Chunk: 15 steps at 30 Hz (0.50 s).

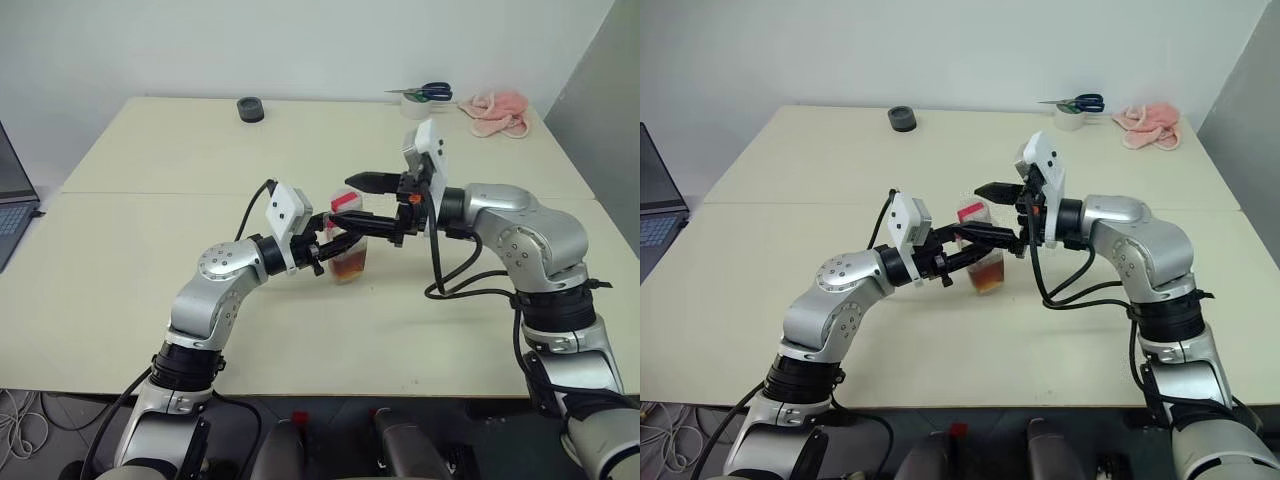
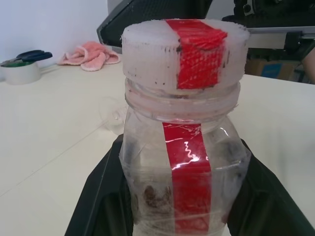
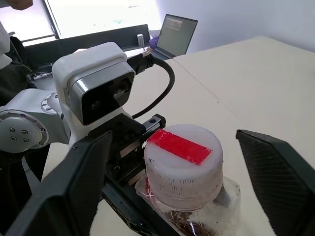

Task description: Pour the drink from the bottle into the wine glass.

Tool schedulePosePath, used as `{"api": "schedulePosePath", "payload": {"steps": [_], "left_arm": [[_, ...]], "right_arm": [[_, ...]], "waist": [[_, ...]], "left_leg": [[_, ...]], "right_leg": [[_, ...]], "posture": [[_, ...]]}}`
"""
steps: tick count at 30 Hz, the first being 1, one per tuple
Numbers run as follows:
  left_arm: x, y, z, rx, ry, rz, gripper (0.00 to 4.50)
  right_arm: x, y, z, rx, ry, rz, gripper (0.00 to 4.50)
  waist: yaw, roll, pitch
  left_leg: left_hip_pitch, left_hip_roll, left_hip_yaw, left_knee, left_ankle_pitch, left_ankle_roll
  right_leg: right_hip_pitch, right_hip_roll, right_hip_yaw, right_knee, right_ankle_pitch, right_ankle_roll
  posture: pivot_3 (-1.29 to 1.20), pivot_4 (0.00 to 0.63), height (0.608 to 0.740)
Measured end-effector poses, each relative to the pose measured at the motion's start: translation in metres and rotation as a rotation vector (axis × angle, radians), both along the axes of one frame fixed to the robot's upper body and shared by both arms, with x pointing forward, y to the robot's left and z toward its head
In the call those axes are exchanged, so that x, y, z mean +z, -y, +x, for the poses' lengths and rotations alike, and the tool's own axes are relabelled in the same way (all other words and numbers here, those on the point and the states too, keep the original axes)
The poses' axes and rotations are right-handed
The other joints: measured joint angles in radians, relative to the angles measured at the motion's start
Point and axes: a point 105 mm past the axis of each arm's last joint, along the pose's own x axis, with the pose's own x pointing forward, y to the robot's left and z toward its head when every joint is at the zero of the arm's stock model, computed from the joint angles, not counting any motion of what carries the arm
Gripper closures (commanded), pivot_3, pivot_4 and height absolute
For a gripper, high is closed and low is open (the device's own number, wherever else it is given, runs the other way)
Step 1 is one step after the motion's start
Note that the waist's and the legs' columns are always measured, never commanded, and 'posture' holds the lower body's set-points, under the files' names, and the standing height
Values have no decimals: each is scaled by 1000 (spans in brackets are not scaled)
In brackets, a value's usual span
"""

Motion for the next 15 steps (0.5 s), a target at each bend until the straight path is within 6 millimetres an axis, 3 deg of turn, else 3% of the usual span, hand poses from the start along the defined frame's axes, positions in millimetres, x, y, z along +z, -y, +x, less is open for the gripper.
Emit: {"api": "schedulePosePath", "payload": {"steps": [4, 15], "left_arm": [[0, 0, 0, -1, 0, 0, 2660], [0, 0, 0, 1, 3, 2, 2662]], "right_arm": [[0, 1, 1, -13, 4, -5, 2698], [1, 1, 4, -11, 2, -3, 2717]], "waist": [[0, 0, 0], [0, 0, 0]], "left_leg": [[0, 0, 0, 0, 0, 0], [0, 0, 0, 0, 0, 0]], "right_leg": [[0, 0, 0, 0, 0, 0], [0, 0, 0, 0, 0, 0]], "posture": [[0, 150, 740], [0, 150, 740]]}}
